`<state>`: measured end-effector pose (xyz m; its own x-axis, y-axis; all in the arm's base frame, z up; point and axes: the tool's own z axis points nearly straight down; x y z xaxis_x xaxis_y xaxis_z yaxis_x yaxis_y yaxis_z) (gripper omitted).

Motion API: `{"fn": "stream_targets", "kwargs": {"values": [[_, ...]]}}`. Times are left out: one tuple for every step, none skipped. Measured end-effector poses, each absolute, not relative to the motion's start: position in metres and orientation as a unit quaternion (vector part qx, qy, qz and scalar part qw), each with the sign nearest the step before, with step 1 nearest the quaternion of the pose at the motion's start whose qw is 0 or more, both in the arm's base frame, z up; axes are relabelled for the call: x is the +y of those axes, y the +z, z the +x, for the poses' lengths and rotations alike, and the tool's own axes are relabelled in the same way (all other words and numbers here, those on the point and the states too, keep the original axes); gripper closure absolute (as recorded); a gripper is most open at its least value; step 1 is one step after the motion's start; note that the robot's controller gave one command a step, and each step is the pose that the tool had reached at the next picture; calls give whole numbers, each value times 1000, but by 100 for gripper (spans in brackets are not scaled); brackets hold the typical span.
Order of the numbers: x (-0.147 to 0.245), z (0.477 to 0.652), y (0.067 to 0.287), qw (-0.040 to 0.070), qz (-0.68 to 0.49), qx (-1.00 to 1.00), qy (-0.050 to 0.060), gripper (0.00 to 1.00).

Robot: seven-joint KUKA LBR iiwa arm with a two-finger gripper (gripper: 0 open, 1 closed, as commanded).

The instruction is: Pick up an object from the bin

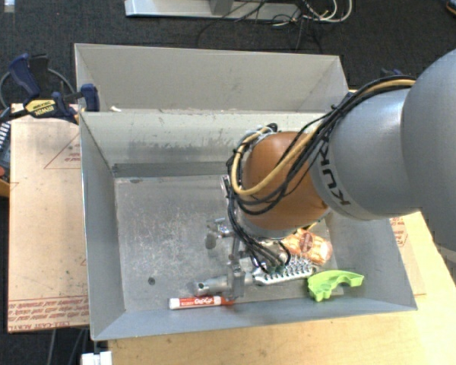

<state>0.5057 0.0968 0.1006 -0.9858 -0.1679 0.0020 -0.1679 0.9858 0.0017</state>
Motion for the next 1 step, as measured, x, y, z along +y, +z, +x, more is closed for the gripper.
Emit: {"fn": "stream_targets", "kwargs": {"values": [[97,499,120,0,136,-991,-1,0]]}}
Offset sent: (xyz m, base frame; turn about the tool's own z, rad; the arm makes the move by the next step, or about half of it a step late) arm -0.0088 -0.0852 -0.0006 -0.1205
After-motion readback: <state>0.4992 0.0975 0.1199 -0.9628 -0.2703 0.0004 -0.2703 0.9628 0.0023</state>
